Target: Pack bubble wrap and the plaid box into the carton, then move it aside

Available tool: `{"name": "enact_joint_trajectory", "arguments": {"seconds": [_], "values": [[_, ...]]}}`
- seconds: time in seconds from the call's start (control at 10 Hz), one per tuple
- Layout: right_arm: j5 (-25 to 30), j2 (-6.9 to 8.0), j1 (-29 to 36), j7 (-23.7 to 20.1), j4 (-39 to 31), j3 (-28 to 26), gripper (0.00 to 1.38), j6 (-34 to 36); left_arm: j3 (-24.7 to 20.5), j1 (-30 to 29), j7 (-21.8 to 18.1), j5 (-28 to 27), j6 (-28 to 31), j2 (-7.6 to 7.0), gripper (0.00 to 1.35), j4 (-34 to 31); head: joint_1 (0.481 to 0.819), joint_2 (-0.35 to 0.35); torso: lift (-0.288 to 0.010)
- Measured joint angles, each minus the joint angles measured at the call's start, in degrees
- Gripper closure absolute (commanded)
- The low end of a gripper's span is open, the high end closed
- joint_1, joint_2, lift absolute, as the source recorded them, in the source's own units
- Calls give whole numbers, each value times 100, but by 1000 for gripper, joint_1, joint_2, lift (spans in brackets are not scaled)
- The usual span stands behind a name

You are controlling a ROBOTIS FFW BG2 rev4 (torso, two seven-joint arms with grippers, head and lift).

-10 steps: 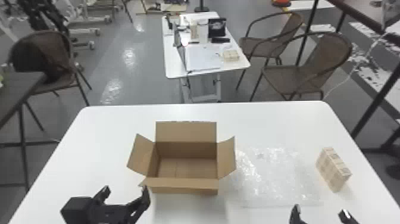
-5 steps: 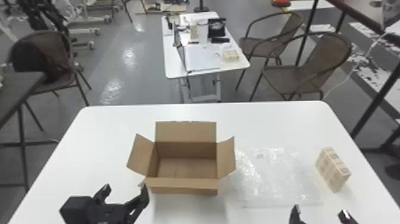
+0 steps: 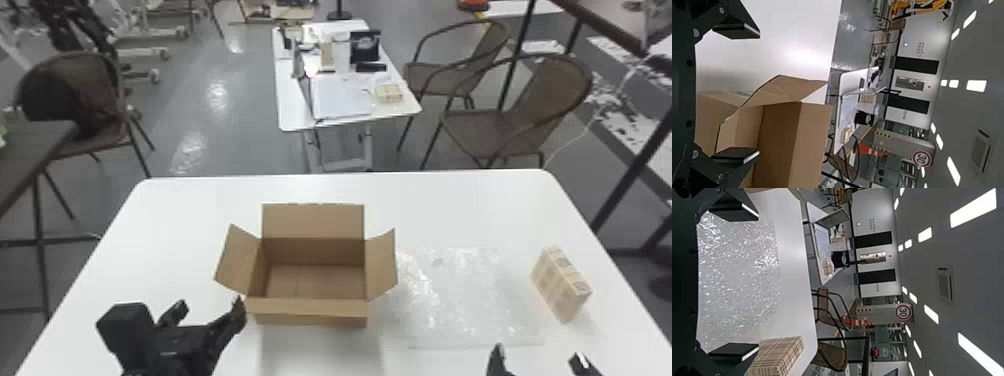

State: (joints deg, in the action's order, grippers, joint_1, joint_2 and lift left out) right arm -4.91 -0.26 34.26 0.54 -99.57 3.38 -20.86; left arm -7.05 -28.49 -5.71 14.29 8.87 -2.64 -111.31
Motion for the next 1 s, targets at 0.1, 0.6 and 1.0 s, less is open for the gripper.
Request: {"name": "enact_joint_trajectory", "arguments": {"seconds": [0.1,0.6,1.0], "values": [[-1,0,-11,0,7,10,127,10,-133,149,-78,89,173,-36,243,25,695,107,-27],[-9,-34,-119,-1,62,105,127,50,-605,1235,-1013,643,412,-88,251,1046,695,132,-27],[-10,-41,-180,-1,91,148,125,84,-645,1626,-1123,988,302,-129,407,1808,695,144,-27]]}}
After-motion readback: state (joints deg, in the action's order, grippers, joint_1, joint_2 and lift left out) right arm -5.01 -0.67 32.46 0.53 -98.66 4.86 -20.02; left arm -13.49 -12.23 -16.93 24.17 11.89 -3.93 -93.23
